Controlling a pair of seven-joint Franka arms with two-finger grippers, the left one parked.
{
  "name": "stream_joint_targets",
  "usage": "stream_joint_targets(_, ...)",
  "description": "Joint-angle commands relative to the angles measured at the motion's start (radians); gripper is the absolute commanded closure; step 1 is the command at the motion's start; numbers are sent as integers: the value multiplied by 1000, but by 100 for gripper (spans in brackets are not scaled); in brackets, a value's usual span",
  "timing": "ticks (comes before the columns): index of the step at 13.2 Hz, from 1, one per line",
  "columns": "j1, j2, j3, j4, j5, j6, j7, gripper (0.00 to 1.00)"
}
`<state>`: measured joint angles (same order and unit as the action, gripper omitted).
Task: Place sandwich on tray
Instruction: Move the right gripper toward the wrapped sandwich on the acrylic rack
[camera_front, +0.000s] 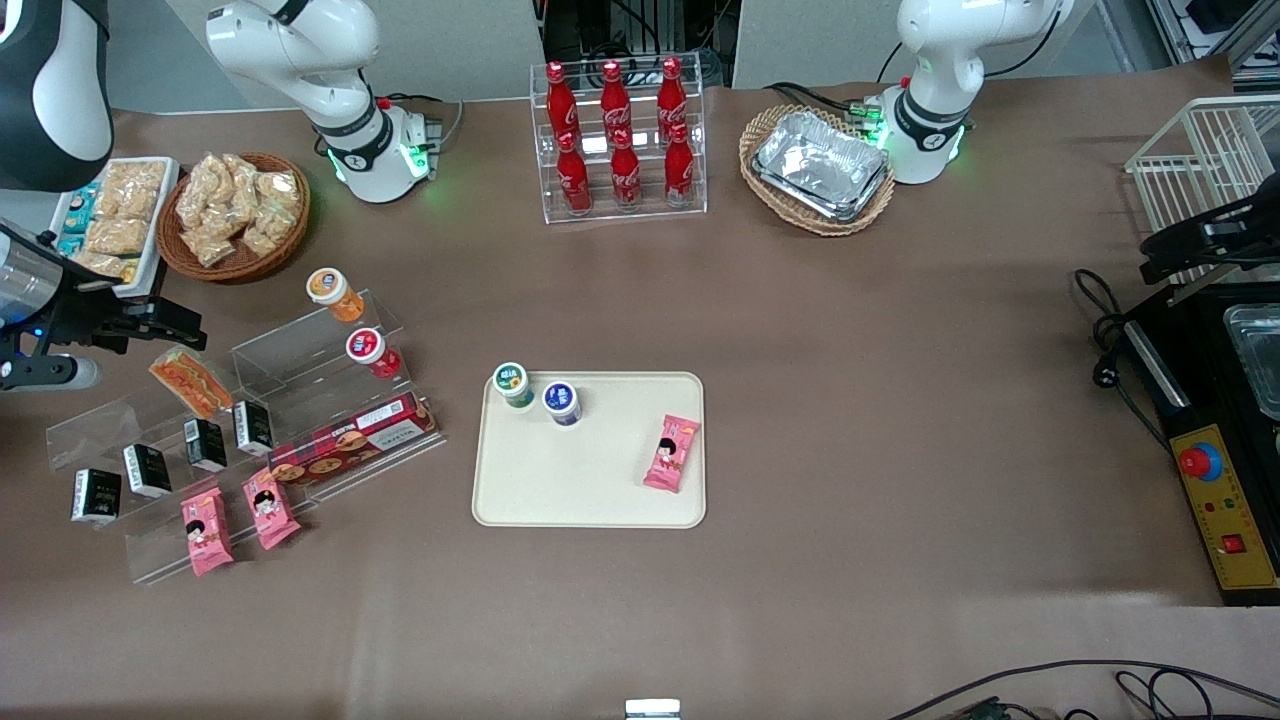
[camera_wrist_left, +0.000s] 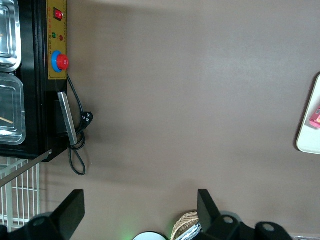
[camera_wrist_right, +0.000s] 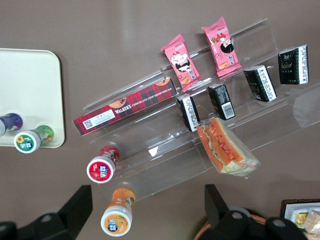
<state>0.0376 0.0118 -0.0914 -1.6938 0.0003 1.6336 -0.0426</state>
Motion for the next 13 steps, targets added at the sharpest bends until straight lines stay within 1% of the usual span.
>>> stream_joint_targets(1,1,-16,-1,-7,-5,-2,7,0)
stream_joint_targets(3,1,-16,1,-7,-5,-5,10,0)
stream_joint_targets(6,2,-12,1,-4,-8,3,108,0)
stream_joint_targets(8,22,-9,1,-4,-11,6,129,0)
stream_joint_targets(9,24,-9,1,-3,-32,8,130,0)
stream_joint_targets(10,22,-4,1,6,-36,8,148,0)
stream_joint_targets(13,22,-3,1,22,-48,-11,283,0)
